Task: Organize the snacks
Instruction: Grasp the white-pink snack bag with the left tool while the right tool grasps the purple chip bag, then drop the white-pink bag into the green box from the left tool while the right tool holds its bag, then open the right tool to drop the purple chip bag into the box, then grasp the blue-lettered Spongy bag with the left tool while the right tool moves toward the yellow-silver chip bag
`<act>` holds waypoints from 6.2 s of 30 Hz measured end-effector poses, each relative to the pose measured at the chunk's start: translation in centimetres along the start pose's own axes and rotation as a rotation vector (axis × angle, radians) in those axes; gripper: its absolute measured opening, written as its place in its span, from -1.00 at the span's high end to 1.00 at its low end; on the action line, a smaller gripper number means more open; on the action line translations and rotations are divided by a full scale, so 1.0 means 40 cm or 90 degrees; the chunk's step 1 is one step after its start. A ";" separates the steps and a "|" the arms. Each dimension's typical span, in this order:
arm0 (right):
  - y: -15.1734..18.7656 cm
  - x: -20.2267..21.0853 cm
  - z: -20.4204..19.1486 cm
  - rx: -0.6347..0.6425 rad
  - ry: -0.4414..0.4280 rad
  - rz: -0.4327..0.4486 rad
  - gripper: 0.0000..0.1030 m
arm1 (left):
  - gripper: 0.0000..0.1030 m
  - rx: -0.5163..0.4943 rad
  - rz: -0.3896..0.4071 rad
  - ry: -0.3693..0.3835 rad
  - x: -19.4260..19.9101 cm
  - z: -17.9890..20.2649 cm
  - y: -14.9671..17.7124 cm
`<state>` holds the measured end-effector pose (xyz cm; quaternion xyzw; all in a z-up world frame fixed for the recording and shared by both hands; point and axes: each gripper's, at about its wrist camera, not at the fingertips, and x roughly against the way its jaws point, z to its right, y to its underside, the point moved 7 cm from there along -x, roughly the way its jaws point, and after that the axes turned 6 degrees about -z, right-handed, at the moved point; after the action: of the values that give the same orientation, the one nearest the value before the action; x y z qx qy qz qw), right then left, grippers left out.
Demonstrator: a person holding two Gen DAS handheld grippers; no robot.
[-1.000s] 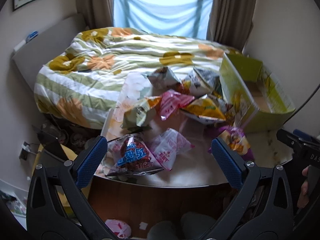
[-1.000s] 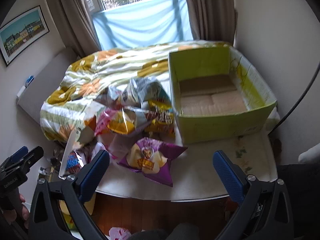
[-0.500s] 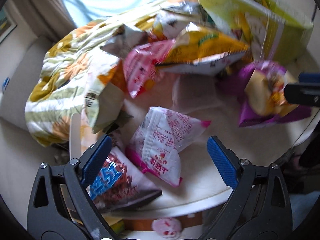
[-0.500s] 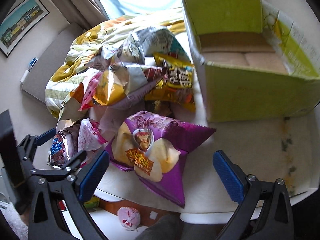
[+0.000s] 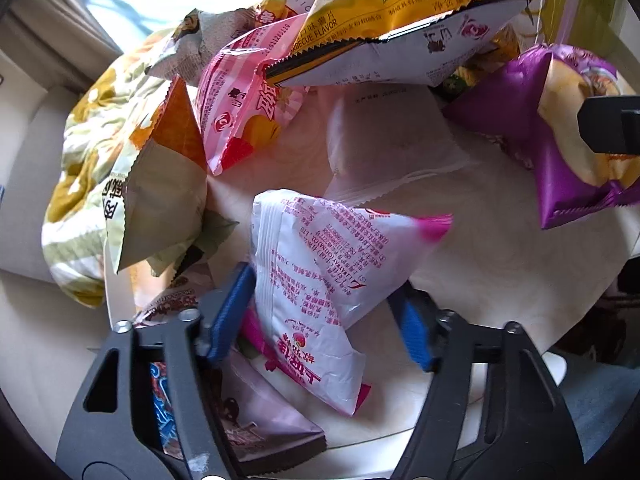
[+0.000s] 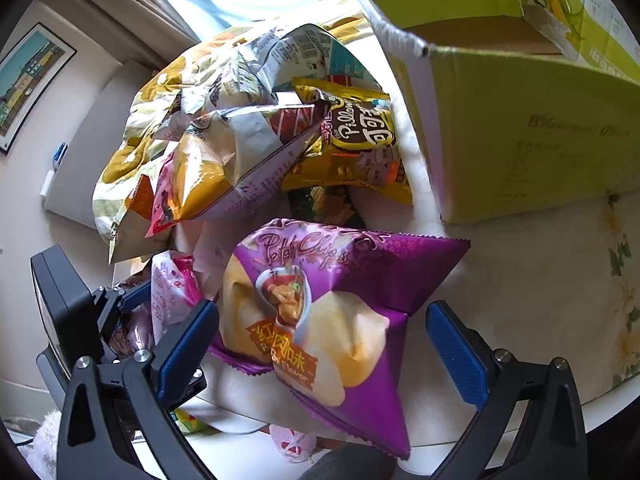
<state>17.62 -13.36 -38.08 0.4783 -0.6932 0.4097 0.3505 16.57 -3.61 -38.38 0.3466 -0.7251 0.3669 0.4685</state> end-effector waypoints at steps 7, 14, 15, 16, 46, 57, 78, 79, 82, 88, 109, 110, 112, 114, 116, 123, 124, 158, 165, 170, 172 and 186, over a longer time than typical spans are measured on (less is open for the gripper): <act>-0.001 -0.028 0.000 -0.031 -0.008 -0.009 -0.99 | 0.06 0.002 0.003 0.024 0.004 -0.023 0.002; 0.000 -0.058 0.002 -0.058 -0.034 -0.017 -0.99 | 0.08 0.021 0.007 0.053 0.013 -0.048 0.007; 0.000 -0.062 0.003 -0.063 -0.036 -0.017 -0.99 | 0.08 0.024 0.008 0.056 0.012 -0.056 0.006; 0.001 -0.062 0.005 -0.067 -0.037 -0.014 -0.99 | 0.08 0.027 0.010 0.059 0.018 -0.055 0.006; 0.068 0.147 -0.066 -0.015 0.045 0.094 0.09 | 0.30 0.131 0.104 0.198 0.175 -0.154 0.004; -0.017 0.369 -0.074 0.019 0.031 0.173 0.09 | 0.30 0.150 0.204 0.226 0.405 -0.145 -0.174; -0.474 0.498 0.287 0.068 0.061 0.184 0.09 | 0.30 0.147 0.186 0.239 0.345 0.145 -0.847; -0.486 0.494 0.298 0.069 0.063 0.179 0.09 | 0.29 0.148 0.179 0.237 0.332 0.149 -0.858; -0.505 0.478 0.335 0.064 0.065 0.164 0.09 | 0.25 0.147 0.165 0.226 0.299 0.165 -0.894; -0.513 0.451 0.383 0.040 0.063 0.139 0.09 | -0.97 0.154 0.157 0.183 0.271 0.156 -0.881; -0.628 0.329 0.344 0.057 0.064 0.120 -0.21 | -0.97 0.160 0.145 0.150 0.297 0.082 -0.745; -0.632 0.315 0.350 0.055 0.069 0.117 -0.65 | -0.97 0.164 0.143 0.153 0.292 0.080 -0.743; -0.627 0.304 0.363 0.045 0.083 0.116 -0.96 | -0.97 0.170 0.139 0.154 0.284 0.074 -0.737; -0.612 0.313 0.369 0.043 0.083 0.132 -0.97 | -0.97 0.174 0.138 0.152 0.280 0.072 -0.731; -0.590 0.319 0.375 0.044 0.092 0.131 -0.97 | -0.97 0.179 0.138 0.155 0.278 0.074 -0.728; -0.545 0.341 0.375 0.061 0.105 0.096 -0.97 | -0.97 0.193 0.148 0.156 0.308 0.074 -0.720; -0.540 0.349 0.371 0.068 0.105 0.094 -0.97 | -0.97 0.195 0.152 0.154 0.320 0.074 -0.716; -0.214 0.405 -0.090 0.180 -0.012 0.170 -0.97 | -0.97 0.399 0.129 0.055 0.422 -0.353 -0.069; -0.134 0.307 -0.180 0.127 0.001 0.154 -0.97 | -0.97 0.395 0.085 0.111 0.310 -0.427 0.039; -0.095 0.227 -0.214 0.060 -0.001 0.138 -0.97 | -0.97 0.369 0.044 0.154 0.218 -0.423 0.084; -0.086 0.193 -0.219 0.024 -0.010 0.131 -0.97 | -0.97 0.360 0.025 0.172 0.172 -0.413 0.093; -0.123 0.041 -0.166 -0.102 -0.039 0.070 -0.97 | -0.96 0.380 -0.092 0.175 -0.048 -0.357 0.099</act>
<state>22.44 -8.98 -32.71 0.4222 -0.7595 0.3566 0.3431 19.88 10.87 -36.83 0.4660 -0.4893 0.5723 0.4646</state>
